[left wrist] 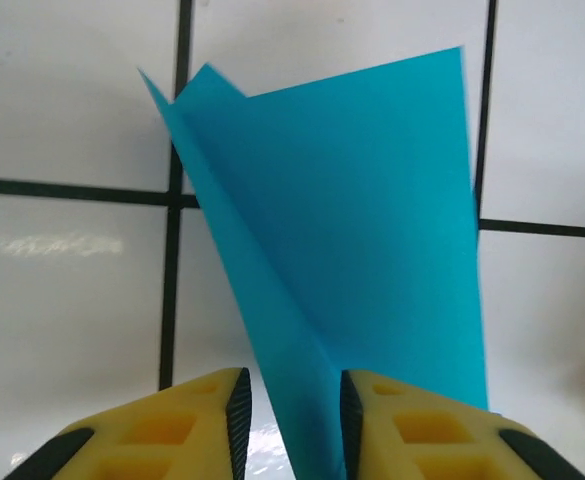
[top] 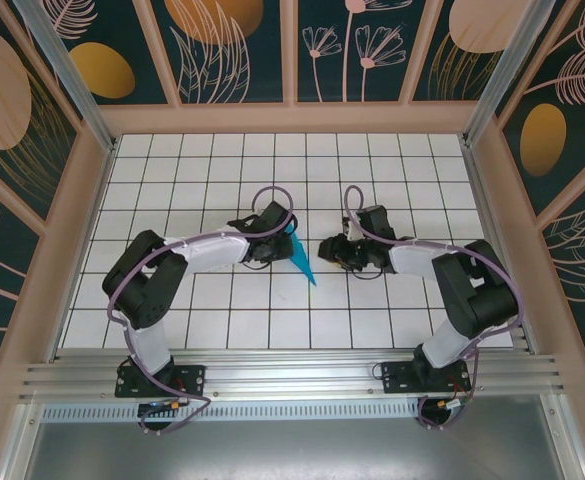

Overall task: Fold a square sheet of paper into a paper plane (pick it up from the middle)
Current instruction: Move a paper plane to the center of the table.

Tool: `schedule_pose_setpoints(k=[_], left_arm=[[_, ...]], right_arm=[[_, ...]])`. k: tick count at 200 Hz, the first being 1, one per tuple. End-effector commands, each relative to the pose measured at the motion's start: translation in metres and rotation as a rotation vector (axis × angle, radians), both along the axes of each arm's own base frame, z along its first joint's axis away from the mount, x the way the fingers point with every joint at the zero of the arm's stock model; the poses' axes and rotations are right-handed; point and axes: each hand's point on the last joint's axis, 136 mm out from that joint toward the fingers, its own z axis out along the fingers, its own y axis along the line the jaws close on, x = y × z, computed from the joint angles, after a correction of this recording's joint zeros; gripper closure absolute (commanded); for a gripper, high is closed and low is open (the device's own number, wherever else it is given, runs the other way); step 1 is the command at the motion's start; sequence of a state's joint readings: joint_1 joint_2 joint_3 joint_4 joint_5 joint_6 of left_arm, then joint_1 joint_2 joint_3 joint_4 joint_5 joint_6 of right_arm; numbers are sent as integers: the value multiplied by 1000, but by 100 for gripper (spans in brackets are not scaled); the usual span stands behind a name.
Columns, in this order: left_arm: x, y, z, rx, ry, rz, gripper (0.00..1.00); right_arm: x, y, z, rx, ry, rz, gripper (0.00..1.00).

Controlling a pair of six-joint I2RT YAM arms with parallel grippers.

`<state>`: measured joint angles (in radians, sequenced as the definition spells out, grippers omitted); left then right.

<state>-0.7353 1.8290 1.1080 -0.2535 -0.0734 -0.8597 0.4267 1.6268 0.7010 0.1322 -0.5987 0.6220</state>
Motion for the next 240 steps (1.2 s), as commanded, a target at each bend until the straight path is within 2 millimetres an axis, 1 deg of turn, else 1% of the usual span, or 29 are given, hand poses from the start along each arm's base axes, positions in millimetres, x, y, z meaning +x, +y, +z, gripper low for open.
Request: schedule_pose_setpoints(k=[1, 16, 46, 90, 126, 160, 184, 194, 216, 220, 240], left_arm=[[1, 5, 11, -4, -37, 13, 72], [-1, 7, 11, -8, -37, 14, 76], [-4, 10, 13, -8, -47, 14, 76], [-10, 13, 8, -10, -35, 5, 76], [-10, 13, 8, -9, -35, 6, 76], [-10, 14, 7, -5, -34, 3, 76], [-10, 13, 7, -6, -33, 1, 76], [-9, 12, 6, -4, -33, -1, 76], [-8, 11, 6, -6, -32, -1, 76], [-8, 11, 6, -7, -32, 1, 76], [-8, 10, 6, -9, -31, -2, 77]], right_arm=[[6, 15, 9, 30, -42, 56, 59], [7, 20, 8, 31, -39, 76, 58], [5, 35, 7, 27, -44, 132, 58], [3, 51, 2, 20, -46, 194, 55], [9, 51, -9, -36, -46, 191, 53], [11, 50, -7, -60, -72, 216, 52], [3, 62, 5, 1, -84, 279, 53], [1, 64, 8, 9, -93, 290, 53], [-4, 64, 5, 18, -82, 312, 53], [-11, 70, 5, 22, -80, 334, 53], [-14, 73, 3, 14, -88, 346, 52]])
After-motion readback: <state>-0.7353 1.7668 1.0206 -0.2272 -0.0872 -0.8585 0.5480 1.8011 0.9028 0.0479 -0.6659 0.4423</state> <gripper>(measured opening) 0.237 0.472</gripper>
